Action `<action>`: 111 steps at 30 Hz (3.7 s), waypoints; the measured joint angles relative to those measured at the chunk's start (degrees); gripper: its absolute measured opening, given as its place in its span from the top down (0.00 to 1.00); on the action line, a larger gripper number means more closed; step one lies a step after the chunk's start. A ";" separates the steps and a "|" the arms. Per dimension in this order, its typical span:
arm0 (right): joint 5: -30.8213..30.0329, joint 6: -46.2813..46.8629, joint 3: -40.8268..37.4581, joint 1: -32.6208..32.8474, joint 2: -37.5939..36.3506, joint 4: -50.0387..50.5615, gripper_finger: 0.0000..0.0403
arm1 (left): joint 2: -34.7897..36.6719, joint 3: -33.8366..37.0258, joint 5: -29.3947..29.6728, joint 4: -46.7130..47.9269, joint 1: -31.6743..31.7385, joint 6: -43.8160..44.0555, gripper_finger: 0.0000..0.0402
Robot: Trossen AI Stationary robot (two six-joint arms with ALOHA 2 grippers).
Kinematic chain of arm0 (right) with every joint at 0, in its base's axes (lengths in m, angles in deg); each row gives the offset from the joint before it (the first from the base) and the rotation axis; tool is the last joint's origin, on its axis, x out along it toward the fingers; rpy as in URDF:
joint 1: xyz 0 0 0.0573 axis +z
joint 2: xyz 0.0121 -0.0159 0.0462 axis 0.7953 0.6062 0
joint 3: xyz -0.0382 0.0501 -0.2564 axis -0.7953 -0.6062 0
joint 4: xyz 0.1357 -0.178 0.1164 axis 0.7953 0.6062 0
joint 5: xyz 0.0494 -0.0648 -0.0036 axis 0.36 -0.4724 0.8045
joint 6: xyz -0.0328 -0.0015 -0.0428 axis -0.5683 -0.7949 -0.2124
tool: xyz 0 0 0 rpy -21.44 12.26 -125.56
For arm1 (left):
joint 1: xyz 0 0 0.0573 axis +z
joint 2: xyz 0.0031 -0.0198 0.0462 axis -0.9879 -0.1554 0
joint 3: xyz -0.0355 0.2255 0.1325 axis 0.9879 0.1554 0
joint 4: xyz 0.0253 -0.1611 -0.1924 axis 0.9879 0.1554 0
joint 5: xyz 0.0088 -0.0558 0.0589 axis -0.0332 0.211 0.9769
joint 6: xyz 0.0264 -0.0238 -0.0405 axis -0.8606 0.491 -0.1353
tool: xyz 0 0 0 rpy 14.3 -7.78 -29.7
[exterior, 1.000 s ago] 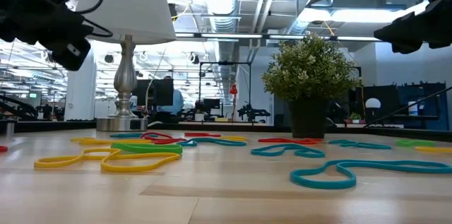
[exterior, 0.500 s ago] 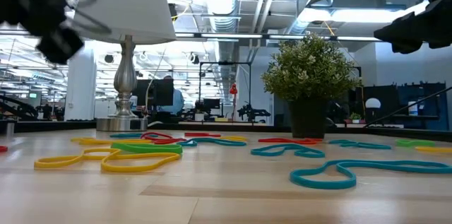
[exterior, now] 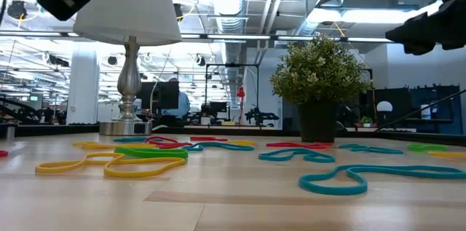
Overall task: Pick and place items into bin
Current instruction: Put the bottom left red rubberband into the yellow bin
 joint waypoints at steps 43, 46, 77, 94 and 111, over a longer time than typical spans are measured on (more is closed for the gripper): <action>0.18 10.91 0.00 0.01 -0.02 -7.35 0.75 | -40.36 -0.20 -5.33 -12.43 -1.91 3.88 0.88; 0.18 10.99 0.01 0.01 -0.02 -7.35 0.75 | -40.36 -0.18 -5.11 -12.51 -1.97 3.28 0.82; -3.25 14.86 0.00 0.00 0.00 -7.02 0.75 | -47.07 -0.42 -2.83 -21.86 -3.00 -2.31 0.68; -4.30 16.39 0.00 -0.01 0.00 -5.82 0.75 | -46.79 -0.35 -8.58 -18.50 -2.91 5.47 0.89; -4.30 16.39 0.00 0.01 0.00 -5.09 0.75 | -43.04 -15.07 -5.63 4.06 -4.44 -0.02 1.00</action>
